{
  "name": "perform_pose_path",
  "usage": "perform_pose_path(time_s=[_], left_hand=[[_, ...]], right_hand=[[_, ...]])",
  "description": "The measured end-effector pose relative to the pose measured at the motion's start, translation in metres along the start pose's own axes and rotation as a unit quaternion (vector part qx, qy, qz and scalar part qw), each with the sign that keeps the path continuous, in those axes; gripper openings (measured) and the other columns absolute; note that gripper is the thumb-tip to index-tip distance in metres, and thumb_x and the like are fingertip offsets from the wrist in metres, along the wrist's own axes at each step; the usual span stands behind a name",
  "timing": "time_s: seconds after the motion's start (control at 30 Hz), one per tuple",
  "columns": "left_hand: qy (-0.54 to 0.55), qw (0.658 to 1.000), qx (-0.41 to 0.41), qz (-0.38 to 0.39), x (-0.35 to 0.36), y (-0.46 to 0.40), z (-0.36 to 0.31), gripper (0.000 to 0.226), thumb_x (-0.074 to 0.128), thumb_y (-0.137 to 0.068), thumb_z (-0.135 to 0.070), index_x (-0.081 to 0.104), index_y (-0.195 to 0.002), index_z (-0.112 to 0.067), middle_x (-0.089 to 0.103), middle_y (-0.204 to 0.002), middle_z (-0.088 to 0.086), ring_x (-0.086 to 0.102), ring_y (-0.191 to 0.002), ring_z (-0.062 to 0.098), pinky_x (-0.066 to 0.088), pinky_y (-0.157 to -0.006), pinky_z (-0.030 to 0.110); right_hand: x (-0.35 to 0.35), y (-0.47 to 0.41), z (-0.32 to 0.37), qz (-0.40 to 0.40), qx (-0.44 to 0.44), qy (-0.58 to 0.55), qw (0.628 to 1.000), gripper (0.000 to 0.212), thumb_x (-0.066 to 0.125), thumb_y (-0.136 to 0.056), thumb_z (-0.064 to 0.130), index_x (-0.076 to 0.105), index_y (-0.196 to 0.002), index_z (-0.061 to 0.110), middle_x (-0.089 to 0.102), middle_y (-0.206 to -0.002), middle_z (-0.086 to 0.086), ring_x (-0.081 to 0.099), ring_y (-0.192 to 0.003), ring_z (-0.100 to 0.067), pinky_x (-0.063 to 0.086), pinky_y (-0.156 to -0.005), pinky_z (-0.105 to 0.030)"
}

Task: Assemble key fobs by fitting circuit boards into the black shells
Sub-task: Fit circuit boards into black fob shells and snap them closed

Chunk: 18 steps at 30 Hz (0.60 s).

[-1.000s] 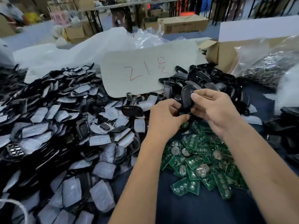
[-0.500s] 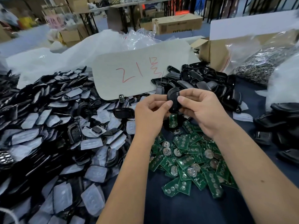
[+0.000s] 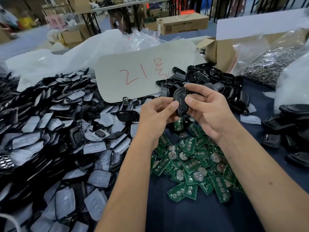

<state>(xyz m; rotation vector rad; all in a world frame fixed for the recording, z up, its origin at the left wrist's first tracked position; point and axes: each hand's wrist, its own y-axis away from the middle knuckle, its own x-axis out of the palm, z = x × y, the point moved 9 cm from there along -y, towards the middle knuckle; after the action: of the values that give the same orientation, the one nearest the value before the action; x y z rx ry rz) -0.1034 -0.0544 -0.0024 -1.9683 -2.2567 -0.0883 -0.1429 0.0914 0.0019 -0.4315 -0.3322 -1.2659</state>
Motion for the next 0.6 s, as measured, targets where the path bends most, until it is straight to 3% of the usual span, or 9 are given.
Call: perform_pose_path(time_s=[0.1,0.27,0.4,0.5,0.6], left_hand=[[0.013,1.000,-0.011,0.023,0.005,0.001,0.003,0.030,0.068,-0.098,-0.005,0.078,-0.076,-0.023,0.075,-0.082,0.005,0.069,-0.077,0.016,0.060,-0.071,0.026],[-0.017,0.999,-0.015,0.035,0.005,-0.001,0.007,0.017,0.063,-0.101,-0.007,0.069,-0.087,-0.014,0.072,-0.084,0.002,0.065,-0.081,0.015,0.059,-0.076,0.031],[-0.066,0.997,-0.001,0.038,0.003,-0.003,0.005,0.017,0.062,-0.102,-0.008,0.067,-0.087,-0.014,0.071,-0.085,0.004,0.065,-0.081,0.014,0.058,-0.075,0.030],[-0.080,0.996,0.007,0.041,0.004,-0.003,0.004,0.019,0.061,-0.103,-0.007,0.067,-0.086,-0.014,0.070,-0.086,0.006,0.064,-0.082,0.017,0.057,-0.080,0.037],[-0.049,0.997,0.001,0.060,0.006,-0.002,0.002,0.017,0.059,-0.103,-0.007,0.067,-0.089,-0.013,0.071,-0.089,0.007,0.064,-0.085,0.018,0.056,-0.079,0.034]], right_hand=[[0.002,0.000,0.004,0.032,-0.015,0.006,0.999,0.039,0.064,-0.089,-0.010,0.067,-0.122,0.010,0.059,-0.081,-0.008,0.062,-0.086,-0.025,0.058,-0.075,-0.033],[0.005,0.000,0.011,0.057,-0.056,0.124,0.989,0.042,0.062,-0.095,-0.010,0.069,-0.124,0.019,0.060,-0.080,0.005,0.055,-0.085,-0.029,0.054,-0.082,-0.048],[0.005,-0.001,0.011,0.034,-0.059,0.151,0.986,0.036,0.065,-0.096,-0.006,0.070,-0.124,0.016,0.061,-0.080,0.004,0.060,-0.085,-0.030,0.060,-0.084,-0.054],[0.002,0.000,0.007,0.014,-0.056,0.136,0.989,0.031,0.065,-0.096,-0.005,0.070,-0.122,0.011,0.065,-0.083,-0.007,0.064,-0.085,-0.032,0.060,-0.077,-0.048],[0.004,0.000,0.007,0.025,-0.047,0.099,0.994,0.032,0.067,-0.094,-0.004,0.070,-0.122,0.013,0.062,-0.078,-0.004,0.063,-0.080,-0.027,0.058,-0.071,-0.041]])
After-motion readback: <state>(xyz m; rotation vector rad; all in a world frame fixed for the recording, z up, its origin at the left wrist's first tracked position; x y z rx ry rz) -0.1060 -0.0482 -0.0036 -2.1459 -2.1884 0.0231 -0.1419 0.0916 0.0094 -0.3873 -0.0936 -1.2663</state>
